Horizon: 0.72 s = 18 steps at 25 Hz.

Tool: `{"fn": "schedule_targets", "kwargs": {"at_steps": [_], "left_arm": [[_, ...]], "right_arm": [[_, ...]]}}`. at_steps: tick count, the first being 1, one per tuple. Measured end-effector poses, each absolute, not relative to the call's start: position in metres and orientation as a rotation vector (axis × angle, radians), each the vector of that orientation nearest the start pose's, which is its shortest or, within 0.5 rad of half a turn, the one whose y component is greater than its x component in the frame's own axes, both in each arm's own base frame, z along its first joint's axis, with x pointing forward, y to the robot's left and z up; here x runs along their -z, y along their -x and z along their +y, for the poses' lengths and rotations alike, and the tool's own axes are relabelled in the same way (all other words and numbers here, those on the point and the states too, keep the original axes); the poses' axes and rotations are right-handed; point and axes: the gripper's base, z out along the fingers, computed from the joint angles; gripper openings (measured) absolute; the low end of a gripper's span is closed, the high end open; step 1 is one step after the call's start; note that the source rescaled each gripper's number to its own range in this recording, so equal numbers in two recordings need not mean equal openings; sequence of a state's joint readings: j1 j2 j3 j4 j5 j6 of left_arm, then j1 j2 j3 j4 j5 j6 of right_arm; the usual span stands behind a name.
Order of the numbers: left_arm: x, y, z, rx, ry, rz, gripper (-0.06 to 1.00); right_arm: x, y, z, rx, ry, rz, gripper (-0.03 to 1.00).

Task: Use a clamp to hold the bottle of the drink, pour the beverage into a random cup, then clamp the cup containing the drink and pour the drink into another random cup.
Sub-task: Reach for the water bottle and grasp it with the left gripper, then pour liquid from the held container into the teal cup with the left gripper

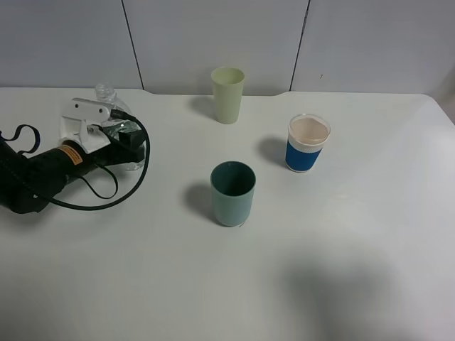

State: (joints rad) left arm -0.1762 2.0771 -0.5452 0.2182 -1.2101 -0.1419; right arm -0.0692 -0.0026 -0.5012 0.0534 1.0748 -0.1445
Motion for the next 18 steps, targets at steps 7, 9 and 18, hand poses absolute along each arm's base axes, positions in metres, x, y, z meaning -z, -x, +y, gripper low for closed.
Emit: {"fn": "schedule_targets", "kwargs": {"at_steps": [7, 9, 18], "left_arm": [[-0.084, -0.303, -0.071, 0.341, -0.235, 1.806, 0.07], [-0.084, -0.303, -0.071, 0.326, -0.252, 1.802, 0.07], [-0.135, -0.300, -0.062, 0.171, -0.291, 1.875, 0.07]], "right_arm": [[-0.277, 0.006, 0.005, 0.069, 0.080, 2.053, 1.00], [-0.277, 0.006, 0.005, 0.069, 0.080, 2.053, 1.00], [-0.277, 0.006, 0.005, 0.069, 0.080, 2.053, 1.00]]}}
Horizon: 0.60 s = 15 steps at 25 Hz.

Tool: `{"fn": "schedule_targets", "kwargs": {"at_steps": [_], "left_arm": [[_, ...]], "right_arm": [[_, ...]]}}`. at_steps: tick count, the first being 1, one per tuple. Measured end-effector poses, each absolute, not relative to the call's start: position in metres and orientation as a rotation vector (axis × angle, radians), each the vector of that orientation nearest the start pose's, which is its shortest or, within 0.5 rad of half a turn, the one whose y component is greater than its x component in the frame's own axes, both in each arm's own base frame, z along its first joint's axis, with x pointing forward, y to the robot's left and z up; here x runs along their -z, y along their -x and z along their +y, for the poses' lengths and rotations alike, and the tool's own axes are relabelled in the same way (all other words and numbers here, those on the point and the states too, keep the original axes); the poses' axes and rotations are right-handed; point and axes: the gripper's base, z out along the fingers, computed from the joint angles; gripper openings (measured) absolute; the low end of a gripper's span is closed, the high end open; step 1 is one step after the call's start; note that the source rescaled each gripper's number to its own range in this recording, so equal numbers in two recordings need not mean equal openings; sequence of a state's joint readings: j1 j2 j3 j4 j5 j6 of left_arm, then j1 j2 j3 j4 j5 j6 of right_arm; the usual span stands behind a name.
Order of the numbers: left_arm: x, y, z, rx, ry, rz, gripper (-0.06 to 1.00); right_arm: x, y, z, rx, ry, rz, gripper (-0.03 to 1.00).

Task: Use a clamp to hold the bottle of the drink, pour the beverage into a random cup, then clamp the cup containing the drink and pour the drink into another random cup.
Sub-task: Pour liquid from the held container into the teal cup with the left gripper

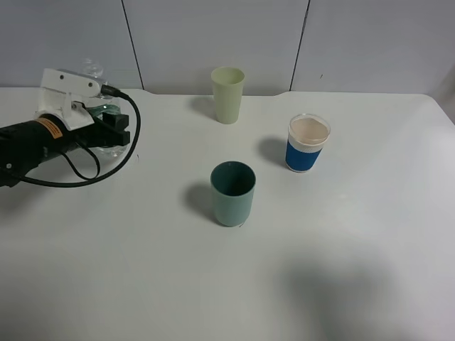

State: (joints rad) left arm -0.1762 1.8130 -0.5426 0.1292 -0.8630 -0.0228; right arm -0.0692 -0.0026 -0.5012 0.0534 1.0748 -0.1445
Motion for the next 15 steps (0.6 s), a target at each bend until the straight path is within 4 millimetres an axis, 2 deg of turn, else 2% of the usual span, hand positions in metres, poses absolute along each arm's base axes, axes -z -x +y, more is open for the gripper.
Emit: {"fn": "schedule_targets", "kwargs": {"at_steps": [7, 11, 15], "left_arm": [[-0.163, -0.293, -0.066, 0.005, -0.355, 1.850, 0.07], [-0.171, -0.289, -0.070, -0.076, -0.395, 1.831, 0.07], [-0.183, -0.274, -0.094, -0.274, -0.556, 1.791, 0.07]], "right_arm": [[-0.277, 0.006, 0.005, 0.069, 0.080, 2.053, 1.00], [-0.277, 0.006, 0.005, 0.069, 0.080, 2.053, 1.00], [-0.277, 0.006, 0.005, 0.069, 0.080, 2.053, 1.00]]}}
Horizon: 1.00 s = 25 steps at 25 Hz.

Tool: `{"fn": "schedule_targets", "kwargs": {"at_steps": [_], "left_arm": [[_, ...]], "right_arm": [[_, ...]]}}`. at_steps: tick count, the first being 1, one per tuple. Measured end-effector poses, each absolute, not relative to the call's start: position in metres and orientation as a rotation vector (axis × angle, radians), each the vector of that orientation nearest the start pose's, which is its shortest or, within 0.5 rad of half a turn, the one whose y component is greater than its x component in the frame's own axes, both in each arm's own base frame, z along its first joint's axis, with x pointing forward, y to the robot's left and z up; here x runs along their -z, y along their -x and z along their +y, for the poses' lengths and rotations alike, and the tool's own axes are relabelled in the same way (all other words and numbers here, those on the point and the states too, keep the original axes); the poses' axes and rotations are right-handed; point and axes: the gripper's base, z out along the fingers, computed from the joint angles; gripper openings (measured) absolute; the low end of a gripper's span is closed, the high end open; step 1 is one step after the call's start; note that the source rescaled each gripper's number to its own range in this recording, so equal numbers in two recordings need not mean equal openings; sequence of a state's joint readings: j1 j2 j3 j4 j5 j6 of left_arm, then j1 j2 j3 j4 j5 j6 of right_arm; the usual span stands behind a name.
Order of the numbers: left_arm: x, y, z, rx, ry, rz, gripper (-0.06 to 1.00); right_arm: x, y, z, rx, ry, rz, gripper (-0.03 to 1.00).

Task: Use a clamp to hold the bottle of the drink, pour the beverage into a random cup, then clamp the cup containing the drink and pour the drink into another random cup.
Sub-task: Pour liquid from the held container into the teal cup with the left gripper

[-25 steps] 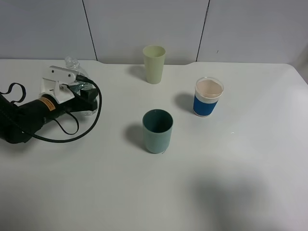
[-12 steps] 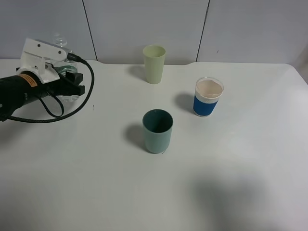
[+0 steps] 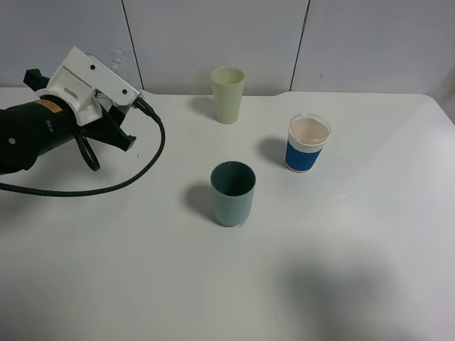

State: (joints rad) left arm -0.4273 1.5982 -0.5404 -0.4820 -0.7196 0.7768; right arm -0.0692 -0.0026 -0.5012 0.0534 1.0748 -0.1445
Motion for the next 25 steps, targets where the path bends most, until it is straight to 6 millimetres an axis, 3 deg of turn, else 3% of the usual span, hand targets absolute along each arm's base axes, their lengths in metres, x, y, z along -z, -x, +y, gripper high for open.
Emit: {"fn": "schedule_targets", "kwargs": {"at_steps": [25], "left_arm": [[-0.185, -0.226, -0.159, -0.795, -1.159, 1.533, 0.07]], "right_arm": [[-0.277, 0.006, 0.005, 0.069, 0.080, 2.053, 1.00]]}}
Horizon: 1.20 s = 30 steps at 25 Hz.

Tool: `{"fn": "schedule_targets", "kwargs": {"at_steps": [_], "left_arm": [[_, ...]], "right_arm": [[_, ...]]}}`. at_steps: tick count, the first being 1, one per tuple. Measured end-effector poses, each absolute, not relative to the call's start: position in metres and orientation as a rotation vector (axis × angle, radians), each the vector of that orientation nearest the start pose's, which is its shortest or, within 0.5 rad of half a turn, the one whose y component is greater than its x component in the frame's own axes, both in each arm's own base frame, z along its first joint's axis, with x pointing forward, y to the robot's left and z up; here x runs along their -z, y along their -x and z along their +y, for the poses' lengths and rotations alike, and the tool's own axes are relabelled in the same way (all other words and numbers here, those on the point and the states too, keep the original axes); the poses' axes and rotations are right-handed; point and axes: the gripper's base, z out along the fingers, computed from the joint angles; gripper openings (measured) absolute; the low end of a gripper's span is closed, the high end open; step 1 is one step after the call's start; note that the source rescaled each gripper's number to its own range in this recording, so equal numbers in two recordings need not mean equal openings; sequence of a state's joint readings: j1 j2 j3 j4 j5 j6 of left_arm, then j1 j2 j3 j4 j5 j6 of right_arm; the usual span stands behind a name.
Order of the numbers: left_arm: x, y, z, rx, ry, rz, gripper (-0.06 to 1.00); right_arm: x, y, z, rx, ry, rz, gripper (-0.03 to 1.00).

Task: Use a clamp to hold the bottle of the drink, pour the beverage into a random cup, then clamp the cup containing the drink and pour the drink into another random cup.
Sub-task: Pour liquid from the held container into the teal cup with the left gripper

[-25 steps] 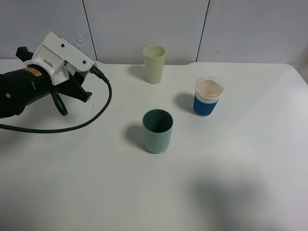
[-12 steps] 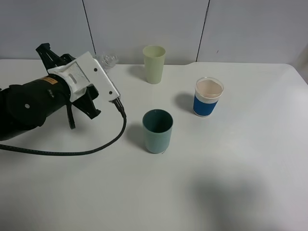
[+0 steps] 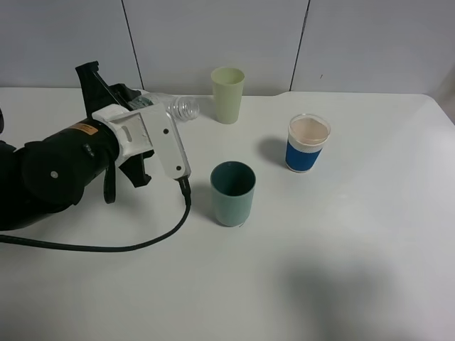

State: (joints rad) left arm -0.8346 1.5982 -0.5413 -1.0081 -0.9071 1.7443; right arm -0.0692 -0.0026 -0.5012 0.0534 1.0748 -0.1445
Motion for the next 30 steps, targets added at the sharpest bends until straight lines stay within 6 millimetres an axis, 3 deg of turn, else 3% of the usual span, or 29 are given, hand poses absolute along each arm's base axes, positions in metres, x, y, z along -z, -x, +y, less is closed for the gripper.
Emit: {"fn": "schedule_targets", "kwargs": {"at_steps": [14, 30], "left_arm": [[-0.172, -0.234, -0.178, -0.847, -1.272, 1.493, 0.07], [-0.178, -0.234, -0.187, -0.928, -1.428, 1.256, 0.07]], "right_arm": [[-0.277, 0.006, 0.005, 0.069, 0.080, 2.053, 1.00], [-0.277, 0.006, 0.005, 0.069, 0.080, 2.053, 1.00]]}}
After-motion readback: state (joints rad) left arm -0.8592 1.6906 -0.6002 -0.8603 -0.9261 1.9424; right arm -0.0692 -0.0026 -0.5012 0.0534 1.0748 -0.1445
